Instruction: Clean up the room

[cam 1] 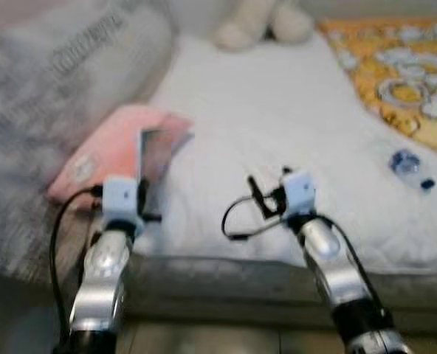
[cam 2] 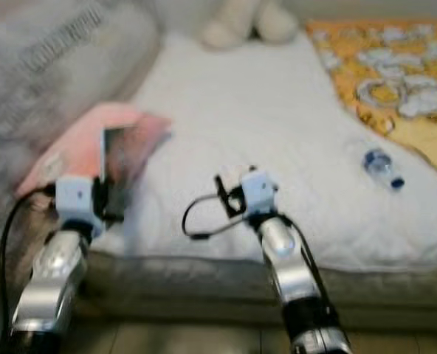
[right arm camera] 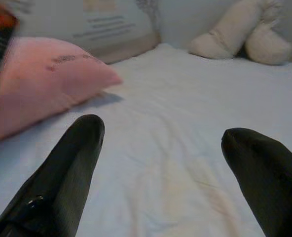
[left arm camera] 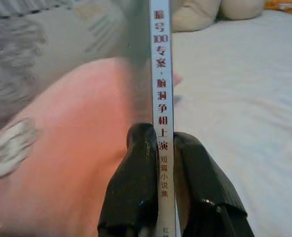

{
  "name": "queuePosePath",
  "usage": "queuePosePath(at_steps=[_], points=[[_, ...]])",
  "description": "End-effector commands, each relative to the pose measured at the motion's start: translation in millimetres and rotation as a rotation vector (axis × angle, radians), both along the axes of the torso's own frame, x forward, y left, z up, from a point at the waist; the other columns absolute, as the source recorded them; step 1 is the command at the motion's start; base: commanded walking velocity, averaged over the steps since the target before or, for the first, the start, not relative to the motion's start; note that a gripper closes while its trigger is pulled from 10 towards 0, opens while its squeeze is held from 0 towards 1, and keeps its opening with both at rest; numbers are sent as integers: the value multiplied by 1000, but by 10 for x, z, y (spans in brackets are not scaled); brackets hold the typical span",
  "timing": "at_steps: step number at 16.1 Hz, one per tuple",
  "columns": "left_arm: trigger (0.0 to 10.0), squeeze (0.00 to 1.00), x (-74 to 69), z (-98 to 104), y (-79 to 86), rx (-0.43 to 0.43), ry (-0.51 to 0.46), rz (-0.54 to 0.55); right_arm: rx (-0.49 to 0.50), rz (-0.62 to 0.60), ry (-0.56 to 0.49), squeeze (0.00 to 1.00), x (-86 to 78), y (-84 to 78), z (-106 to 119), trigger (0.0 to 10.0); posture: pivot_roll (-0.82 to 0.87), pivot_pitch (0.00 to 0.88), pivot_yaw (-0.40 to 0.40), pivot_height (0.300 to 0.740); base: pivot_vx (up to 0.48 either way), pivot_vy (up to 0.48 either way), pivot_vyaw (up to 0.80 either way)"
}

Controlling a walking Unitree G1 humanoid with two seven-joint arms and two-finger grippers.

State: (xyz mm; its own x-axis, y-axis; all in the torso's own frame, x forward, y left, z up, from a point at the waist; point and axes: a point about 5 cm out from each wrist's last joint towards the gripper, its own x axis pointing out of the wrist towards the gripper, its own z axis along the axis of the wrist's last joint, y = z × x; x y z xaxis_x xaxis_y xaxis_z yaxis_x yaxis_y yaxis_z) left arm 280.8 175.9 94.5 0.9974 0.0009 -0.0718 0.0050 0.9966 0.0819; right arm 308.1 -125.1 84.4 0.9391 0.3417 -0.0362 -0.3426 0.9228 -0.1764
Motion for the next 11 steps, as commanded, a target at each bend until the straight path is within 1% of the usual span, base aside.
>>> queuePosePath(at_steps=[1,4,6,7,8,9,10,11], points=[[10000,0,66,144,-86,-18,-64,-29,-3,-16,-24,0,13,-78,50,10000,-116,0,123,740,439,0,0],[10000,0,72,148,-91,-6,-67,-41,-4,-14,-22,0,-2,-85,45,10000,-117,0,121,740,440,0,0],[10000,0,164,89,-75,1,-1,-76,1,-9,-22,0,-24,-89,55,10000,-119,0,114,740,0,0,0],[10000,0,318,12,-48,-25,62,-147,4,-9,-22,0,-64,-113,65,10000,-133,0,109,740,0,0,0],[10000,0,384,-5,-42,-31,87,-178,7,-10,-22,0,-104,-146,81,10000,-150,0,107,740,0,0,0],[10000,0,428,-37,-91,-79,131,-249,11,-6,-24,0,-157,-185,100,10000,-176,0,102,740,0,0,0],[10000,0,496,-100,-151,-161,200,-345,20,6,-29,0,-240,-230,132,10000,-201,0,104,740,0,0,0],[10000,0,536,-167,-172,-240,279,-434,23,29,-41,0,-343,-250,191,10000,-237,43,116,740,0,0,0]])
